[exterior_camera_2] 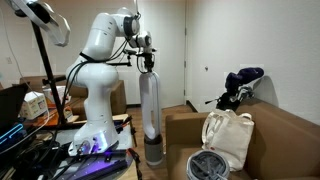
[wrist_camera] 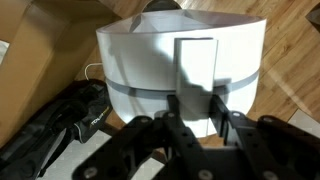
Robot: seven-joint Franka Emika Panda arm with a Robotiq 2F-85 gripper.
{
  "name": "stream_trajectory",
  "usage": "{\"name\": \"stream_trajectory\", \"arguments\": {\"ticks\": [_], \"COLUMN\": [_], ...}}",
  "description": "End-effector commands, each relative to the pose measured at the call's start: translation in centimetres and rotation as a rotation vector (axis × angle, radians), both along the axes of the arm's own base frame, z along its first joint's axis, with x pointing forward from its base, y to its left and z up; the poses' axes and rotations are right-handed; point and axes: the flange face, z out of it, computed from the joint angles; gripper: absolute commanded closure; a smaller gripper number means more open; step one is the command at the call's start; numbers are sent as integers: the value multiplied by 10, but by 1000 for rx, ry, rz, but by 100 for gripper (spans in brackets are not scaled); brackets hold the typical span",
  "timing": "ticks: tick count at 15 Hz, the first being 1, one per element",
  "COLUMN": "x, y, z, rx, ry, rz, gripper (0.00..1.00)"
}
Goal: Move the white object from one arm of the couch to the other,put the remote on the left arm of the couch and then move the helmet to the corner
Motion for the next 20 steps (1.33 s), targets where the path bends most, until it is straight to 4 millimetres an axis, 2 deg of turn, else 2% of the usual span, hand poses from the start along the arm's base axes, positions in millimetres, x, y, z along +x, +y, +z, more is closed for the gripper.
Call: {"name": "stream_trajectory", "arguments": {"ticks": [1,7,10,16,20], "x": [0,11,28,86,115], "y": [-3,-23,-43,-99,-149], "z": [23,68,76,61,33], "rx": [2,8,7,3,12], "ry": [-38,-111,-127,-181,-187], "rz": [-23,-34,-60,-112,-191], "gripper": [89,90,90,89,89]}}
